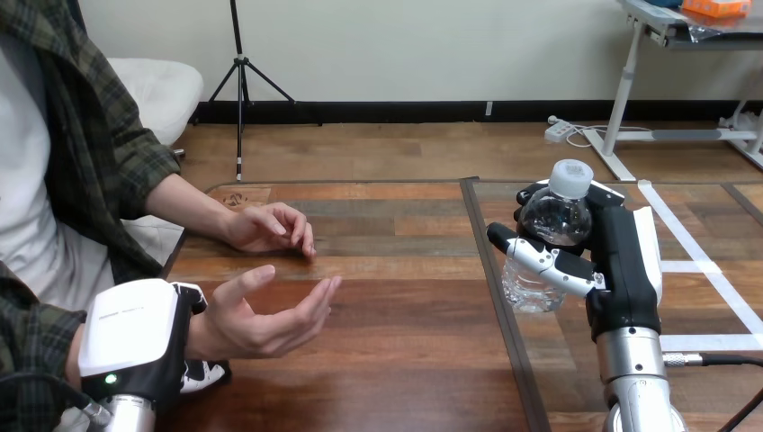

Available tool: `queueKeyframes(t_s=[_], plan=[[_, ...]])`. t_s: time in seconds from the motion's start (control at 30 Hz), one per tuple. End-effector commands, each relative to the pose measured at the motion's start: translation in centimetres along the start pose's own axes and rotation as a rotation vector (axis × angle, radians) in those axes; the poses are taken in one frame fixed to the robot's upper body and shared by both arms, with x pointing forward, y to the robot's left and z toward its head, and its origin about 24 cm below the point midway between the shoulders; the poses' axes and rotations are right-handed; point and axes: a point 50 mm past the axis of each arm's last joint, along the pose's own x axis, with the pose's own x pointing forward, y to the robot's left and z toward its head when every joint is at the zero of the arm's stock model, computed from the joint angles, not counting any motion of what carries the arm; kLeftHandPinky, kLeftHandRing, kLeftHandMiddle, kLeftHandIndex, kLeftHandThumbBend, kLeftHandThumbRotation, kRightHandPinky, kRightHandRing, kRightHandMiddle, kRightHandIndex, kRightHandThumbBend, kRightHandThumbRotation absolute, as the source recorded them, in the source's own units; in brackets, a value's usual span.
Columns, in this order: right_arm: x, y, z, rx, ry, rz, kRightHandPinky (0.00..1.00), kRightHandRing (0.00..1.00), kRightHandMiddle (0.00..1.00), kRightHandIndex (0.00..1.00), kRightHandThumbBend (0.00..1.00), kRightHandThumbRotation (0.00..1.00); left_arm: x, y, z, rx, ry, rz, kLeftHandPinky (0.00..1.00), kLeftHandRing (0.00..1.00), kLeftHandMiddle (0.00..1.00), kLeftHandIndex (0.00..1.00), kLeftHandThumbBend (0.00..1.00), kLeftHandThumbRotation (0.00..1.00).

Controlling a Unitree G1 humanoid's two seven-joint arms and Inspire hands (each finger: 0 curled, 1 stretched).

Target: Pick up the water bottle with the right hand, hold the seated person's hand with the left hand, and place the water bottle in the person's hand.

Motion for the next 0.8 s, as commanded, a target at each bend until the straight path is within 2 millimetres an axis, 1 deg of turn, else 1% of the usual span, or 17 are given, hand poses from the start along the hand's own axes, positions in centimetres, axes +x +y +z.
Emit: queueKeyframes(t_s=[0.0, 0.77], plan=[[2.8, -0.4, 3.3, 0.004, -0.169, -0.008, 0.35, 0.41, 0.48, 0.48, 0.69, 0.00, 0.6, 0.2, 1.2, -0.039, -0.055, 0.042, 0.28, 0.32, 0.36, 0.37, 0.80, 0.00], [3.2, 0.0, 3.7, -0.014, -0.200, 0.005, 0.35, 0.41, 0.48, 0.50, 0.69, 0.00, 0.8, 1.0, 2.8, -0.120, -0.150, 0.127, 0.21, 0.25, 0.30, 0.30, 0.81, 0.00]])
